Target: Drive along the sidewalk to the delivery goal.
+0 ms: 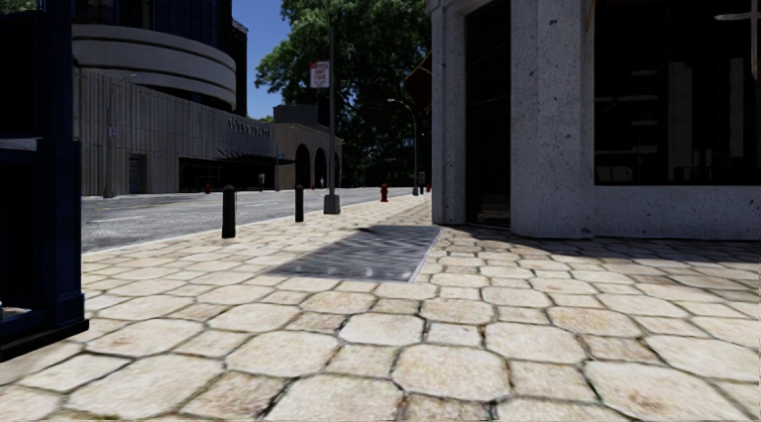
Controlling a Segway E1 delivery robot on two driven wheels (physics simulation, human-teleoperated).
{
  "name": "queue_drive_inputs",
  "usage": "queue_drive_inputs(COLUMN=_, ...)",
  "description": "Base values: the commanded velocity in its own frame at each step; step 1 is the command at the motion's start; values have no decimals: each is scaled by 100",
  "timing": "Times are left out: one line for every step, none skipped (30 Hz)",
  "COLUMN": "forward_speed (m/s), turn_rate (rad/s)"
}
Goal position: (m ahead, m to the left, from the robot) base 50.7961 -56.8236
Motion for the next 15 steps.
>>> queue_drive_inputs(forward_speed=200, turn_rate=0)
queue_drive_inputs(forward_speed=200, turn_rate=0)
queue_drive_inputs(forward_speed=200, turn_rate=0)
queue_drive_inputs(forward_speed=200, turn_rate=0)
queue_drive_inputs(forward_speed=200, turn_rate=0)
queue_drive_inputs(forward_speed=200, turn_rate=0)
queue_drive_inputs(forward_speed=200, turn_rate=0)
queue_drive_inputs(forward_speed=200, turn_rate=0)
queue_drive_inputs(forward_speed=200, turn_rate=0)
queue_drive_inputs(forward_speed=200, turn_rate=0)
queue_drive_inputs(forward_speed=200, turn_rate=0)
queue_drive_inputs(forward_speed=200, turn_rate=0)
queue_drive_inputs(forward_speed=200, turn_rate=11)
queue_drive_inputs(forward_speed=200, turn_rate=24)
queue_drive_inputs(forward_speed=200, turn_rate=29)
